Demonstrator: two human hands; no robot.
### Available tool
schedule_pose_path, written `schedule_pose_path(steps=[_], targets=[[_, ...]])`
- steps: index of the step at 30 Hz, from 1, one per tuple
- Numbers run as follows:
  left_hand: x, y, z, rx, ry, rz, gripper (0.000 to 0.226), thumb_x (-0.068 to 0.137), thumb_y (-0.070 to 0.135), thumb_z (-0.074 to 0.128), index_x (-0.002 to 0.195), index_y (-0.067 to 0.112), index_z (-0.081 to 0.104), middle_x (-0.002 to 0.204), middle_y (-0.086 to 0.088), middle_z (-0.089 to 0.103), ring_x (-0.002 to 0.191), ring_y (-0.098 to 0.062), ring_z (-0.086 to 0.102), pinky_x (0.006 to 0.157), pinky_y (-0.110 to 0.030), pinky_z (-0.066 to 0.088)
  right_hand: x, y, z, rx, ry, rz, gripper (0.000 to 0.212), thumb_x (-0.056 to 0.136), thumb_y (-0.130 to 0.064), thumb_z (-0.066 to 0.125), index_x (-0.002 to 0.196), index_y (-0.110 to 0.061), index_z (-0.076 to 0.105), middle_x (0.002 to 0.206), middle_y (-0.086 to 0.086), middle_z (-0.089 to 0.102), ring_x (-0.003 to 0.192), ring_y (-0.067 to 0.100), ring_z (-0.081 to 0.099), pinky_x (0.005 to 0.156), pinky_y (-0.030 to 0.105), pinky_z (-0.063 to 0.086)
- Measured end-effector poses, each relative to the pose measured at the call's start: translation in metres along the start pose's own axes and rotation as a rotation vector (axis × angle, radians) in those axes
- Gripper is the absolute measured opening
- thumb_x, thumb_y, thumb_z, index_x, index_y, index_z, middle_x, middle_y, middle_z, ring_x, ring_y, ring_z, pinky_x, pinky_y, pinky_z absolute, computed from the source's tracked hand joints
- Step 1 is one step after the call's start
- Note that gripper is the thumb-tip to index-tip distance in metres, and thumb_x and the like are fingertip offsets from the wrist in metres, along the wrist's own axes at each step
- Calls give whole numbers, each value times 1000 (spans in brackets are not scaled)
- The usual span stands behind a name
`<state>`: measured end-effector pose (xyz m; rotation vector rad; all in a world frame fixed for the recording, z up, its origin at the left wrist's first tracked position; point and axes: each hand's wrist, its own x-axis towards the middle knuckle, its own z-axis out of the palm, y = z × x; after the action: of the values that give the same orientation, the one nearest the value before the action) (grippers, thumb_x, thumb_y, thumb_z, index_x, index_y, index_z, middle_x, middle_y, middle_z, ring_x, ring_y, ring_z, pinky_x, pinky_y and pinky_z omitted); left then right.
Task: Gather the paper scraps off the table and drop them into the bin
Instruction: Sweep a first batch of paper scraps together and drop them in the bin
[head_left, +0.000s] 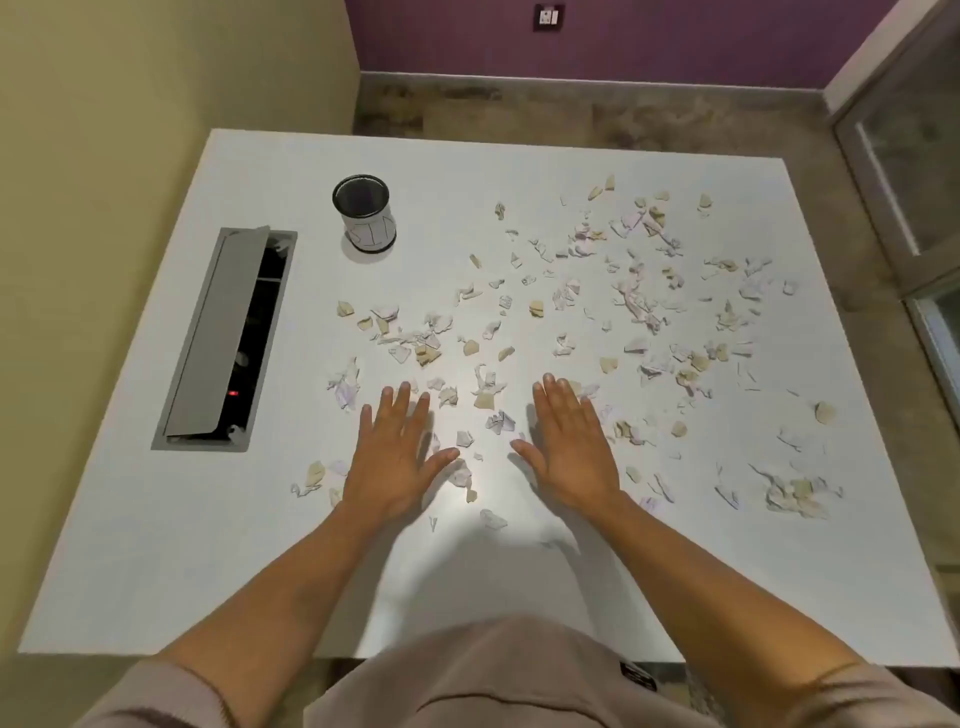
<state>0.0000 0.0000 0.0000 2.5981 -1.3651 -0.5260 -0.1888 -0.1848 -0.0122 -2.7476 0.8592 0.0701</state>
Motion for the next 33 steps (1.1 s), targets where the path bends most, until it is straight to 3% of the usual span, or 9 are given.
schedule_pose_path(steps=[6, 9, 13, 19, 23, 26, 30, 33], targets=[[0, -4, 29, -49, -155, -252, 121, 65, 100, 19, 154, 24, -11, 162, -7, -20, 147, -36, -20, 113, -65, -5, 11, -12, 31, 76, -201, 19, 78, 94, -66, 16, 154, -24, -11, 158, -7, -25, 145, 11, -24, 122, 42, -1], [9, -10, 35, -146, -179, -368, 128, 56, 104, 21, 152, 28, -19, 159, -4, -29, 145, -35, -26, 112, -66, -9, 26, -17, 37, 179, -235, 84, 81, 92, -66, 26, 154, -27, -9, 160, -7, -22, 148, 12, -18, 120, 41, -1], [25, -10, 40, -185, -212, -413, 130, 54, 101, 25, 152, 26, -18, 160, -7, -25, 146, -38, -22, 112, -66, -6, 48, -21, 43, 235, -270, 120, 83, 92, -61, 37, 155, -24, -2, 163, -2, -15, 150, 19, -10, 120, 46, 6], [35, 2, 52, -75, -203, -241, 118, 71, 88, 40, 155, 16, -1, 164, -13, -6, 149, -39, -9, 115, -62, 1, 70, -36, 42, 59, -322, 15, 80, 96, -55, 42, 155, -15, 8, 164, 10, 0, 150, 28, 3, 118, 51, 11], [32, 10, 62, -43, -250, -39, 109, 78, 85, 35, 156, 19, -5, 163, -9, -16, 147, -35, -21, 116, -57, -9, 67, -45, 41, 45, -343, -108, 69, 98, -45, 46, 154, -16, 16, 163, 9, 10, 150, 29, 5, 119, 49, 11], [26, 10, 64, -4, -267, 67, 92, 87, 72, 41, 156, 25, 2, 164, -7, -12, 147, -31, -22, 118, -54, -10, 51, -40, 42, 76, -319, -169, 59, 100, -32, 47, 152, -18, 22, 162, 9, 16, 150, 28, 8, 121, 44, 14], [16, 5, 61, -23, -206, 128, 63, 96, 42, 53, 152, 30, 26, 164, -4, 7, 151, -30, -5, 120, -48, -3, 33, -33, 38, 94, -268, -165, 46, 104, -22, 41, 149, -20, 35, 159, 6, 27, 149, 25, 17, 117, 38, 25], [13, 3, 52, -34, -152, 157, 48, 95, 29, 59, 141, 26, 47, 160, -6, 25, 149, -31, 17, 119, -49, 18, 30, -32, 33, 67, -208, -188, 34, 100, -20, 50, 133, -14, 54, 143, 11, 49, 135, 31, 41, 104, 40, 45]])
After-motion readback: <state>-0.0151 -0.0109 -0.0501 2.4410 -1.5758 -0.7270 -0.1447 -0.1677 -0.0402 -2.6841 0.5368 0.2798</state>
